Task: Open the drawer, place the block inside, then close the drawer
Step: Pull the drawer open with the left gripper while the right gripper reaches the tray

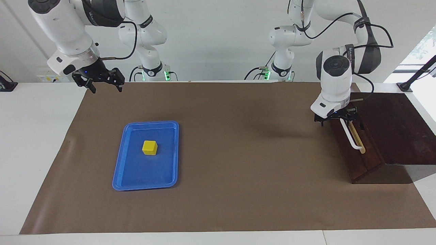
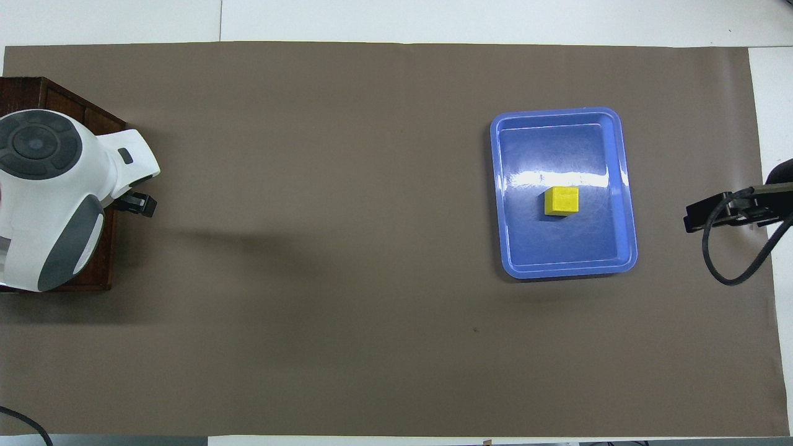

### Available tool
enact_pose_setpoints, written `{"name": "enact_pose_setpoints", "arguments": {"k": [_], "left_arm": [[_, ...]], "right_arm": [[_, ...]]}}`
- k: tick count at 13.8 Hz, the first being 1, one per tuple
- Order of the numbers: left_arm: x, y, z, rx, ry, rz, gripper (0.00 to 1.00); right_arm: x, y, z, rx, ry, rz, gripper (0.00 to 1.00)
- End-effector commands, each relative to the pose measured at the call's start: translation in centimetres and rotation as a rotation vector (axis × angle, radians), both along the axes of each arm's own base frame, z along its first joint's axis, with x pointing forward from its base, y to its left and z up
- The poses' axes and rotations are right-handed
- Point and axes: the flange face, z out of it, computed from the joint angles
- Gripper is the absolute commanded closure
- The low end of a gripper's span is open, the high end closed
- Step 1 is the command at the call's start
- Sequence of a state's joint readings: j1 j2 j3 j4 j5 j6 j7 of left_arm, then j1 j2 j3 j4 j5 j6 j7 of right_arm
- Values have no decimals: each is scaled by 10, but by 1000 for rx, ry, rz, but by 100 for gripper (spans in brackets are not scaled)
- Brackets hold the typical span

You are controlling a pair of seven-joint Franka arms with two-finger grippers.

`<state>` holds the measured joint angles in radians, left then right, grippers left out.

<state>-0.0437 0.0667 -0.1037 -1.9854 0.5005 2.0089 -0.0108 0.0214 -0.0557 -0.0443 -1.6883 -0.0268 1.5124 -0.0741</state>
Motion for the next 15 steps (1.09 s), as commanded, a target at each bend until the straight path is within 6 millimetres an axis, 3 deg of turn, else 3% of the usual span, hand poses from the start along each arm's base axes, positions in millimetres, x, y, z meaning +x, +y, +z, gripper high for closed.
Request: {"name": "enact_pose_setpoints", "arguments": {"k": [1, 5, 7, 10, 12, 15], "left_arm": [[1, 12, -12, 10, -28, -21, 0], [6, 35, -19, -14, -66, -8, 0], [5, 42, -23, -17, -65, 2, 0], [4, 50, -33, -33, -80, 4, 0], [6, 54, -38, -41, -89, 7, 0], [11, 42, -57, -66, -116, 71, 0]], "right_arm": [[-4, -15, 3, 25, -19, -9, 0], [13, -10, -4, -9, -76, -392, 0], [34, -3, -16, -1, -49, -565, 0], [76, 2, -45, 55, 44, -921, 0], [90, 8, -61, 147, 110, -1100, 0], [102, 14, -93, 227, 210, -1266, 0]]}}
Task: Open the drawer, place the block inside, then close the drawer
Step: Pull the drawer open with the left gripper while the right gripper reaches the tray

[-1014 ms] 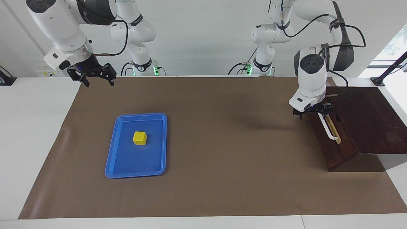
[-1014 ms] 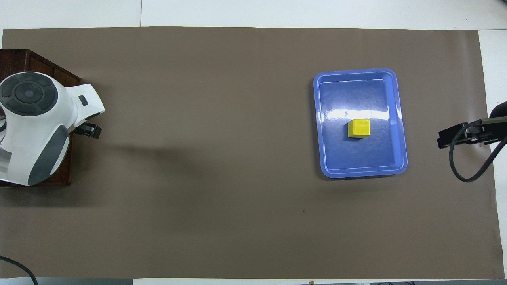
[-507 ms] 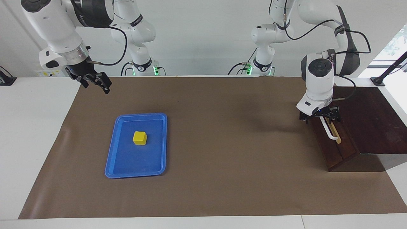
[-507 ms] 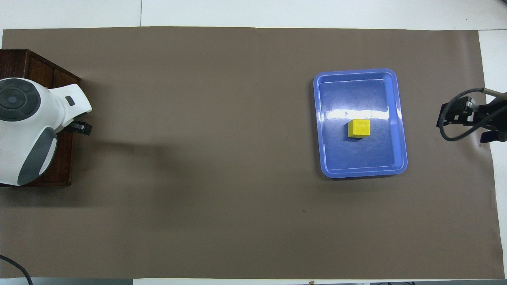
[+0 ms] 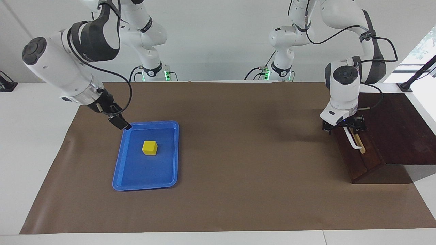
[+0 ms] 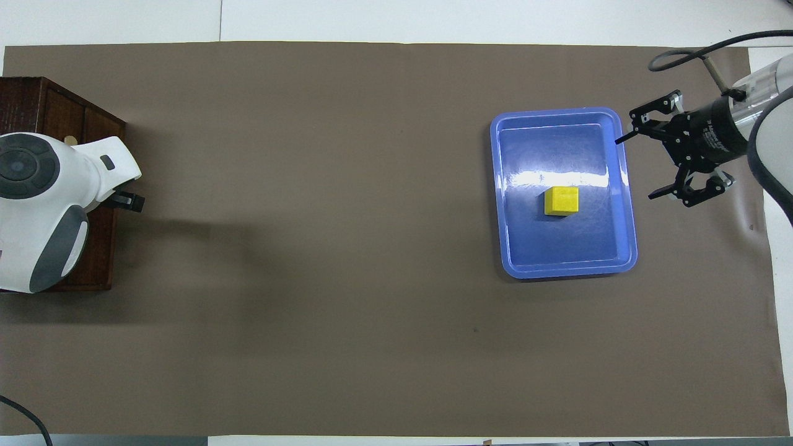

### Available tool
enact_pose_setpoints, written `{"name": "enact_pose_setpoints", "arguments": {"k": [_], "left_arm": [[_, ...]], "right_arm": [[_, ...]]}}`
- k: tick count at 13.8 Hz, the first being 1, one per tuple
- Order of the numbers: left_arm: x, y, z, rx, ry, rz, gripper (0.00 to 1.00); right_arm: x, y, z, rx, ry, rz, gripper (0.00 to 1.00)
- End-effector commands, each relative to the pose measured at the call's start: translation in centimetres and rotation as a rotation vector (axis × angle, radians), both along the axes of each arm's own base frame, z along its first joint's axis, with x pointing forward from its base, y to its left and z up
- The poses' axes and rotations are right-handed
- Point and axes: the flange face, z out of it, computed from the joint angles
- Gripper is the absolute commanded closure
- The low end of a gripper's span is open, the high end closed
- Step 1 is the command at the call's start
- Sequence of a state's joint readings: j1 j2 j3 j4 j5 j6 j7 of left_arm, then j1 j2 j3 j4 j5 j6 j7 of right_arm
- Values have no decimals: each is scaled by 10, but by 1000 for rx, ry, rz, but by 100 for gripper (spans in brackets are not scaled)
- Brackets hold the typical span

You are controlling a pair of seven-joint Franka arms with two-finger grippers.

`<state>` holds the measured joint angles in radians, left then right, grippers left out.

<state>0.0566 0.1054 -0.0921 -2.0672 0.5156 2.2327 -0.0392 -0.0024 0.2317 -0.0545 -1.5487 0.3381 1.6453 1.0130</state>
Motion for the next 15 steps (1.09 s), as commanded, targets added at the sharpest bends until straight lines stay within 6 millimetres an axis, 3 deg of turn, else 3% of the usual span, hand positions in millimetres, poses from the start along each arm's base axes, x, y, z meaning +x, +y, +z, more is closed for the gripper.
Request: {"name": "enact_pose_setpoints", "arguments": {"k": [1, 2, 4, 6, 9, 11, 15], "left_arm": [[4, -16, -19, -20, -48, 74, 0], [5, -33, -21, -29, -62, 88, 0], [3, -49, -22, -37, -74, 109, 0], [2, -69, -20, -67, -74, 118, 0], [6, -100, -12, -131, -62, 161, 0], [3, -115, -10, -154, -54, 174, 0], [-5, -143, -11, -181, -54, 191, 0]], "right_arm": [[12, -1, -22, 74, 14, -126, 0], [13, -2, -35, 110, 13, -157, 0], [29, -28, -72, 212, 61, -244, 0], [36, -36, -110, 284, 109, -298, 0], [21, -55, -156, 344, 173, -396, 0], [11, -59, -172, 394, 207, -447, 0], [-7, -60, -186, 426, 227, -451, 0]]}}
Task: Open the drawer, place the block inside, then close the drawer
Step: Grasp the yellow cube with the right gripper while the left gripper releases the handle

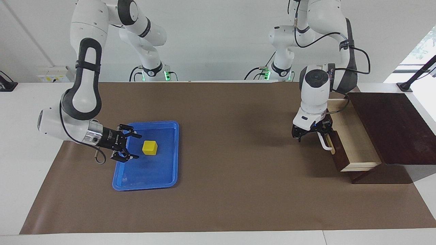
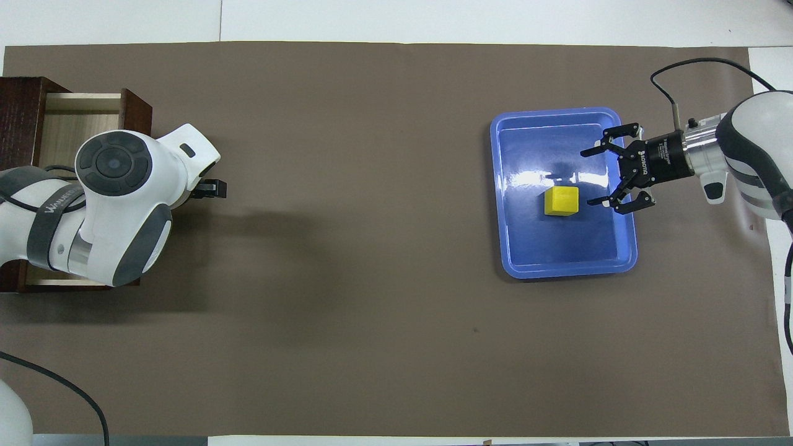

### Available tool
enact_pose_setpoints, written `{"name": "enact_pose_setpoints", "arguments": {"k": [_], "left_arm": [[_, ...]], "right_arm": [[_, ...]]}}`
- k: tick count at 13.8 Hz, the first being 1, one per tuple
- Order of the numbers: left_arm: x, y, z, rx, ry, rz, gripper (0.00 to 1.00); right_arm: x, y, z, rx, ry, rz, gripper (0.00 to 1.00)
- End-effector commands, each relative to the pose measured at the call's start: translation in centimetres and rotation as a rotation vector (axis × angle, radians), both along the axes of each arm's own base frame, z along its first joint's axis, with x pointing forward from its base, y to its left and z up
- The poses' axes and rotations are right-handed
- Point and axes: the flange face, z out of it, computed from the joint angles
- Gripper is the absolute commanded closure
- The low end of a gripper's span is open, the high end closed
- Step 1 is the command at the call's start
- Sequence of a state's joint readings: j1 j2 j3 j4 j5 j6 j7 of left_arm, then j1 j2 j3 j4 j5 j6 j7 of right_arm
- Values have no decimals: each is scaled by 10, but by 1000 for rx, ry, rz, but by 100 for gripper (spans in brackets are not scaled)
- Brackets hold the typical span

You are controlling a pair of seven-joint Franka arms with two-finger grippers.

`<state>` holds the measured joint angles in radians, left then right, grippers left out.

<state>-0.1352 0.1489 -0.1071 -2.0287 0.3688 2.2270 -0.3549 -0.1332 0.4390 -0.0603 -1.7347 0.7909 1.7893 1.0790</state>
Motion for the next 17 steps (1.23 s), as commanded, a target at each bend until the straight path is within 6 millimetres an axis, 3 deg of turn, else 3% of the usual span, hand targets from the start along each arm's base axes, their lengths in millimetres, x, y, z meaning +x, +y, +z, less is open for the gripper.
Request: {"name": "enact_pose_setpoints", "arguments": {"k": [1, 5, 6, 8, 11, 15, 17], "left_arm": [[-1, -23, -1, -18, 17, 9, 0], [-4, -22, -1, -8, 42, 18, 0], [0, -22, 7, -5, 42, 25, 0], [13, -15, 40, 16, 56, 58, 0], [21, -16, 72, -8, 83, 113, 0], [19, -13, 136, -99, 129, 220, 0], [13, -17, 176, -150, 132, 366, 0]], "right_arm": [[-20, -7, -4, 30, -35, -29, 0], [-38, -6, -24, 50, -69, -64, 0], [-39, -5, -26, 51, -72, -68, 0], [-43, -3, -30, 51, -79, -61, 0], [-47, -4, -42, 72, -95, -55, 0], [-51, -4, -48, 68, -104, -45, 0], [-51, -2, -49, 64, -107, -44, 0]]}}
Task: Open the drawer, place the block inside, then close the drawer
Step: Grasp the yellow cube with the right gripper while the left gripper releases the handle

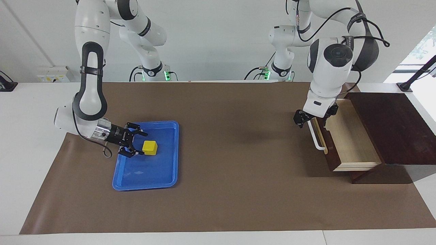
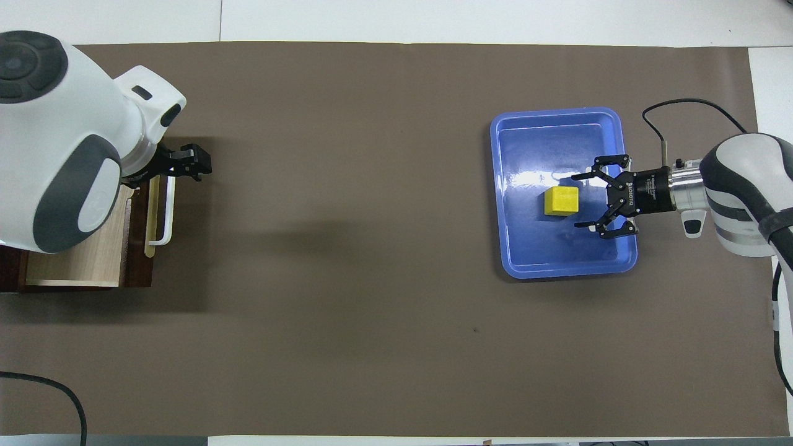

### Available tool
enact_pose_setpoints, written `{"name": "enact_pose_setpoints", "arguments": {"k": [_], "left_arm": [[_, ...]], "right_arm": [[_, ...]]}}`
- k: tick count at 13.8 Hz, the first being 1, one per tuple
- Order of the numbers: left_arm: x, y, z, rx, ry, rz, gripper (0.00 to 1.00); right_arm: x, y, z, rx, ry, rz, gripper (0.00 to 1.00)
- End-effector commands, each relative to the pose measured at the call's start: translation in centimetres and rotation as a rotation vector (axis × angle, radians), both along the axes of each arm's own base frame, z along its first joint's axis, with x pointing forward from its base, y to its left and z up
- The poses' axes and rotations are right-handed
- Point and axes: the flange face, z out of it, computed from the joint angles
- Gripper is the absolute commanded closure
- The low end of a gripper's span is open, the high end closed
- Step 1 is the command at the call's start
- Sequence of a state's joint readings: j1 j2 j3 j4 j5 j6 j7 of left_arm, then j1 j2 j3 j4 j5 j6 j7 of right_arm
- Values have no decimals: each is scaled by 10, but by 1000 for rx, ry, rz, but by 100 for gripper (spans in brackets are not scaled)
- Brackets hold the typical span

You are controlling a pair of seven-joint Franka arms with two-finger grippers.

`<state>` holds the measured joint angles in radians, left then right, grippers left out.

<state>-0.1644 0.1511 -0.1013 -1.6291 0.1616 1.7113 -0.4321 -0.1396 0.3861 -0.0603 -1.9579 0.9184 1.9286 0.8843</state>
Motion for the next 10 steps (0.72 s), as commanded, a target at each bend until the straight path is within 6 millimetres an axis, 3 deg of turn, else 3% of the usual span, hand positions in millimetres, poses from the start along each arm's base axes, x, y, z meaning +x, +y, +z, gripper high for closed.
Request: {"name": "enact_pose_setpoints", "arguments": {"k": [1, 6, 10], "left_arm": [[-9, -12, 52, -80, 19, 210, 0], [-40, -38, 89, -128, 17, 478, 0], [-49, -50, 89, -120, -11, 915, 0]], "right_arm": [[-7, 2, 1, 7, -32, -6, 0], [-7, 4, 0, -4, -40, -5, 0], [-8, 4, -1, -3, -39, -5, 5]]}}
